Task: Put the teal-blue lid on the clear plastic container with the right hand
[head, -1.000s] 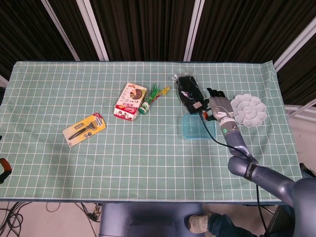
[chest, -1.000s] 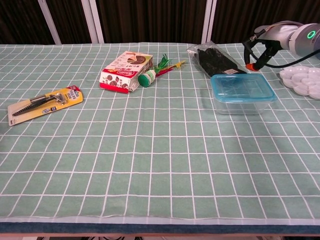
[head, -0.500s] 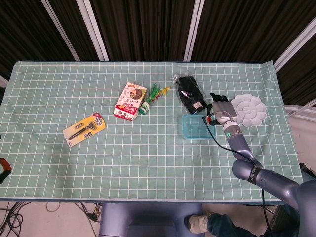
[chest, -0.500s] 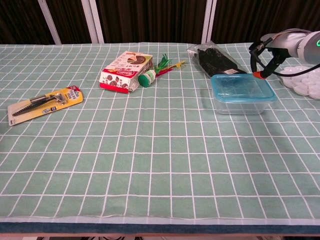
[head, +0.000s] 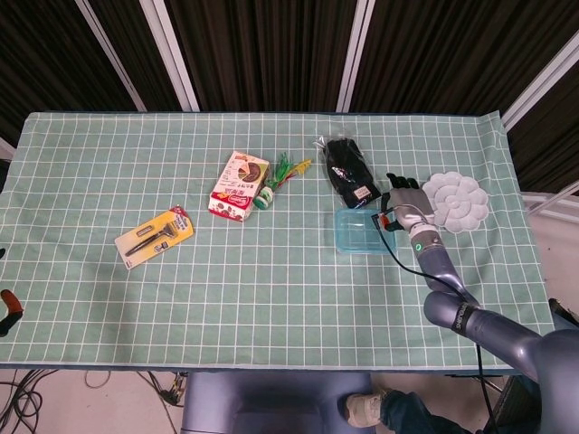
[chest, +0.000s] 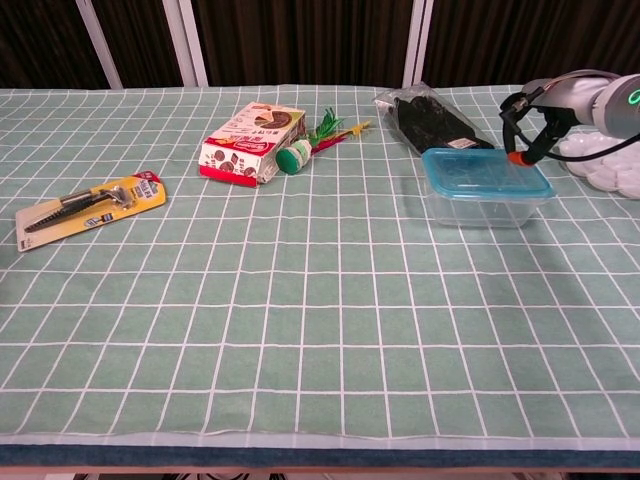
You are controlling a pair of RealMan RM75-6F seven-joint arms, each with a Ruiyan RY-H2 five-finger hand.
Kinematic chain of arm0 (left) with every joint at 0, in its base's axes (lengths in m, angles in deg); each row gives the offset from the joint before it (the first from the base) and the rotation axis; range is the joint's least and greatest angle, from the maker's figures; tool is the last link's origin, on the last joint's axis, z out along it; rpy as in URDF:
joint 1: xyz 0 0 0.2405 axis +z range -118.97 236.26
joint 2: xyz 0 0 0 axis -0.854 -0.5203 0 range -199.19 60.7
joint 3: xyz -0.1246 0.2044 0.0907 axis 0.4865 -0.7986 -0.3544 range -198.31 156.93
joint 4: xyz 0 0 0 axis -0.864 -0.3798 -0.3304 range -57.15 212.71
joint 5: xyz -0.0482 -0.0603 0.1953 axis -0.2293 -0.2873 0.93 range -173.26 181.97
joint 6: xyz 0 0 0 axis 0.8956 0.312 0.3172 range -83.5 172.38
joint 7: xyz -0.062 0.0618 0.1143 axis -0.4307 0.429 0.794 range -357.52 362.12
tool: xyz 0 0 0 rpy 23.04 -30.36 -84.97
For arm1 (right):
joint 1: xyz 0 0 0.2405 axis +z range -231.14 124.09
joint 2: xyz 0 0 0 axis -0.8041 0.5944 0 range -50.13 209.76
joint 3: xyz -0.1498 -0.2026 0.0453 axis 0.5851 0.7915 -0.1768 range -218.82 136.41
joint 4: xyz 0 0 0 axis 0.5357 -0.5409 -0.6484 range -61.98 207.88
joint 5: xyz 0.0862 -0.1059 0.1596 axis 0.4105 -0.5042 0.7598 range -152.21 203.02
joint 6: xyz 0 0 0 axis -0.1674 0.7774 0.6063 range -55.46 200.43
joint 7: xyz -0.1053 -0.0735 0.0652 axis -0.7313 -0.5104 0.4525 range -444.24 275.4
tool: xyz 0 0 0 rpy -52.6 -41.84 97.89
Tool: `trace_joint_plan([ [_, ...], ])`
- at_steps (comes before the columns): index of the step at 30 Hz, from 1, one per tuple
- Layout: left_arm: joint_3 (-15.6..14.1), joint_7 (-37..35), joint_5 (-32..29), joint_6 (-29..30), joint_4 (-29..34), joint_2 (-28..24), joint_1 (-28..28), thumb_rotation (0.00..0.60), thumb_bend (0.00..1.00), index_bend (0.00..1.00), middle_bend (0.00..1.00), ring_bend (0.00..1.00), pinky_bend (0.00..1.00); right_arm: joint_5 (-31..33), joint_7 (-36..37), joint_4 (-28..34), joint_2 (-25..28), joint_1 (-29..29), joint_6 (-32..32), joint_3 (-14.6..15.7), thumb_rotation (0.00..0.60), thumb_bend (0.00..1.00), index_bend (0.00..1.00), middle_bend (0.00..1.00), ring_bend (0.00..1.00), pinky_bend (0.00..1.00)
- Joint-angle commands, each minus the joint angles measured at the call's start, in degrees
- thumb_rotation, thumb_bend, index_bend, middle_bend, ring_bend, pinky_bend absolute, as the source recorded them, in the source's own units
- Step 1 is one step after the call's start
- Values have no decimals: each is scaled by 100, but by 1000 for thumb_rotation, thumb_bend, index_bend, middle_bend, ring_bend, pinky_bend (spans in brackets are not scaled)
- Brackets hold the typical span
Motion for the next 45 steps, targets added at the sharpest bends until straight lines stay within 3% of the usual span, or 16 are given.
trace_joint_plan([
  [1, 2, -5, -4, -3, -2, 0, -2, 600, 771, 48, 0, 0, 0, 4, -14, -25, -22, 7, -26, 12, 600, 456, 580, 36, 0, 0],
  [35, 3, -79, 25, 13, 27, -40, 8, 600, 771, 49, 0, 0, 0, 209, -441, 99, -85, 86, -186, 293, 600, 458, 593, 29, 0, 0],
  [45, 1, -78, 36, 28, 27, -38, 12, 600, 771, 49, 0, 0, 0, -181, -64, 439, 78, -9, 422, -50, 600, 458, 593, 29, 0, 0],
])
